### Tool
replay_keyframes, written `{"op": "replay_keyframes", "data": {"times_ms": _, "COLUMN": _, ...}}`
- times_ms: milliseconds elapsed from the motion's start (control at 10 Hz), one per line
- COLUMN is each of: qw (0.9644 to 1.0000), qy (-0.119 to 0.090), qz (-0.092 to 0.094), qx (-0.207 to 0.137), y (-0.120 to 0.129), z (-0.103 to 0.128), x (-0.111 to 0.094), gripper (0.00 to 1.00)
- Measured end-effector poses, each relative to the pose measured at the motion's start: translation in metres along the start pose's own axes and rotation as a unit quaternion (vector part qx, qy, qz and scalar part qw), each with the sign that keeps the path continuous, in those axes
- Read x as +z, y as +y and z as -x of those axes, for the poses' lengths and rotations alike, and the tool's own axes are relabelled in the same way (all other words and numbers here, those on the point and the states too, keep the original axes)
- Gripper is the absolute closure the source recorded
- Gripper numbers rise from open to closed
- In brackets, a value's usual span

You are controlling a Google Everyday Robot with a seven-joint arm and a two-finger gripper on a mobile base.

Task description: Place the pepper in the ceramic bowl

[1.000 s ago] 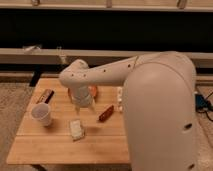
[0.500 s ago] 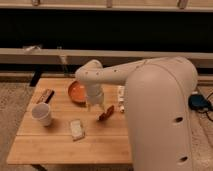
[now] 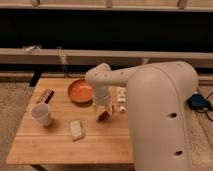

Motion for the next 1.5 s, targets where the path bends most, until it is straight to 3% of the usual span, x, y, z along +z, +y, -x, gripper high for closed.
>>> {"op": "replay_keyframes", "data": {"times_ms": 600, "qw": 0.9995, "qy": 0.005, "qz": 0.012, "qx": 0.028, "y": -0.009, "z": 0.013, "x": 0.03, "gripper": 0.36}}
{"op": "replay_keyframes", "data": {"times_ms": 1200, "qw": 0.998, "qy": 0.019, "qz": 0.033, "qx": 0.051, "y": -0.016, "z": 0.013, "x": 0.042, "gripper": 0.91}}
{"op": "replay_keyframes", "data": {"times_ms": 1300, "qw": 0.9978, "qy": 0.019, "qz": 0.036, "qx": 0.053, "y": -0.018, "z": 0.013, "x": 0.042, "gripper": 0.98}}
{"op": "replay_keyframes", "data": {"times_ms": 1500, "qw": 0.9976, "qy": 0.009, "qz": 0.046, "qx": 0.052, "y": -0.018, "z": 0.017, "x": 0.025, "gripper": 1.0}}
